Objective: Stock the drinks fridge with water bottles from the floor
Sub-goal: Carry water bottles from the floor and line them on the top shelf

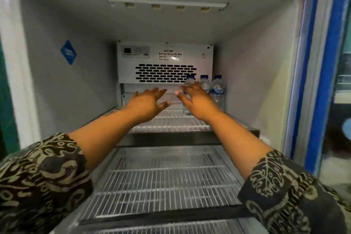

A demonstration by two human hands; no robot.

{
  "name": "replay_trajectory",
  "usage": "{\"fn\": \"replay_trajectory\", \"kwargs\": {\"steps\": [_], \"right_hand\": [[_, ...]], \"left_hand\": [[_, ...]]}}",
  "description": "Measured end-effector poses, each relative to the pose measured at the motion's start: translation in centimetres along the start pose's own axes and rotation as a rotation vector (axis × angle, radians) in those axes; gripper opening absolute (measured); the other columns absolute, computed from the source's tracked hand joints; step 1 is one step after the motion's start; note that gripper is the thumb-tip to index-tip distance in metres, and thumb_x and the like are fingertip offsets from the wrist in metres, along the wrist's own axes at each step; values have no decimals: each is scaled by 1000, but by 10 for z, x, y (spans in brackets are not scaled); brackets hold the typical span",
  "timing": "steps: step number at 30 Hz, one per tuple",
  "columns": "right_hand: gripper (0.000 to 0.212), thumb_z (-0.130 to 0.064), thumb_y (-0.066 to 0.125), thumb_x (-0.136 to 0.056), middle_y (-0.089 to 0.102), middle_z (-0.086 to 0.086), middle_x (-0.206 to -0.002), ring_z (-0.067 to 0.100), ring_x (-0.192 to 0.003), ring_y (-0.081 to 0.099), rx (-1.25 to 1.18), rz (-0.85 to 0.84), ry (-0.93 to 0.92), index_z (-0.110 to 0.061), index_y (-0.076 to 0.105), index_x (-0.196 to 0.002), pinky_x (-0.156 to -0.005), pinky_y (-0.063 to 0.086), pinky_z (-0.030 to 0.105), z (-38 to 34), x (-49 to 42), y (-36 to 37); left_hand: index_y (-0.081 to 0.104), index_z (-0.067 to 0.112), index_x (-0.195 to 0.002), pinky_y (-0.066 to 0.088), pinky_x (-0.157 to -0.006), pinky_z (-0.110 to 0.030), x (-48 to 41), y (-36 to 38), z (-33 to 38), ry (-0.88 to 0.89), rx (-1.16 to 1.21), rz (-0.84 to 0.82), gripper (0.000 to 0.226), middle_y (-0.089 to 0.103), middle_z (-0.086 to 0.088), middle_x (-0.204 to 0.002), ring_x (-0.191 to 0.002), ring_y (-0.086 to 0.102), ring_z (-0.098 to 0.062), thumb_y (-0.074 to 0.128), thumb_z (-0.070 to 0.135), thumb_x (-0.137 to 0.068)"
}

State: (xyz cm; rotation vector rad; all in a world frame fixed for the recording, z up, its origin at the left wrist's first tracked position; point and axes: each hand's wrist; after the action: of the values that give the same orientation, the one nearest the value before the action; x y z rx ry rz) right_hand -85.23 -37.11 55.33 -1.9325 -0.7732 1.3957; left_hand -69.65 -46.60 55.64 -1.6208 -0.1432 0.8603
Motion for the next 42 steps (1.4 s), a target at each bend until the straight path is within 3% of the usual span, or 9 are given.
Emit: {"fn": "replay_trajectory", "kwargs": {"steps": [6,10,14,22,25,27,31,34,42], "right_hand": [[55,-48,38,-96,30,7,-153,23,-146,12,-45,16,-198,-18,39,-142,-117,17,41,-51,47,16],[52,-45,42,-96,32,6,-153,23,-147,11,-235,51,-333,-19,41,-141,-117,17,42,-86,103,43],[59,-52,31,-93,30,6,-153,23,-146,8,-373,-57,-487,-19,41,-141,-116,16,43,-127,181,84],[76,-68,12,-87,25,2,-155,19,-146,3,-521,-524,-730,-24,33,-145,-117,9,43,-226,374,165],[86,-75,3,-82,23,2,-156,19,-146,3,-531,-662,-810,-24,31,-146,-116,12,46,-262,439,185],[85,-73,8,-79,18,2,-157,20,-147,3,-524,-769,-852,-25,28,-147,-117,10,44,-291,480,194],[73,-64,22,-85,10,0,-159,17,-147,-3,-508,-981,-911,-28,20,-148,-118,4,41,-351,547,211],[63,-50,41,-94,9,-1,-159,17,-147,-4,-476,-1102,-877,-27,18,-149,-118,5,41,-389,589,230],[73,-43,53,-91,14,3,-158,21,-147,3,-428,-1381,-545,-23,16,-150,-118,16,43,-458,679,287]], "left_hand": [[19,27,-149,11,-116,-44,108,-16,-1,-104,-147,102,58,18,0,-158,-146,17,-21,22,52,-97],[23,29,-148,12,-116,-42,203,-12,-3,-302,-119,119,85,19,2,-158,-145,19,-22,-5,63,-75],[8,35,-149,3,-118,-41,316,11,2,-528,-113,-10,67,7,7,-159,-147,5,-18,6,61,-88],[8,36,-149,0,-118,-40,567,42,50,-1013,-37,-149,60,4,9,-159,-148,2,-16,20,58,-95],[7,37,-149,1,-118,-40,651,49,66,-1195,-16,-242,73,2,9,-159,-148,2,-17,5,68,-82],[7,36,-149,1,-118,-41,701,48,73,-1302,4,-286,81,0,9,-159,-148,2,-17,-3,69,-75],[4,34,-150,-1,-118,-43,790,39,74,-1455,23,-348,60,-3,6,-159,-147,-2,-18,24,53,-97],[2,35,-149,1,-118,-44,848,29,67,-1519,42,-375,62,-4,6,-159,-147,-2,-18,25,55,-96],[4,32,-150,7,-118,-43,955,25,13,-1645,118,-345,65,1,3,-160,-147,5,-20,30,54,-95]]}}
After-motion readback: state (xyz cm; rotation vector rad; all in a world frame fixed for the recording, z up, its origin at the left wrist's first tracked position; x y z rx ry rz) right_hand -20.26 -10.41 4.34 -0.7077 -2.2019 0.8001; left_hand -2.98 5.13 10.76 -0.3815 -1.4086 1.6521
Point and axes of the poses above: each hand's wrist, its own x-axis away from the middle knuckle, its own y-axis out of the palm, z = x × y
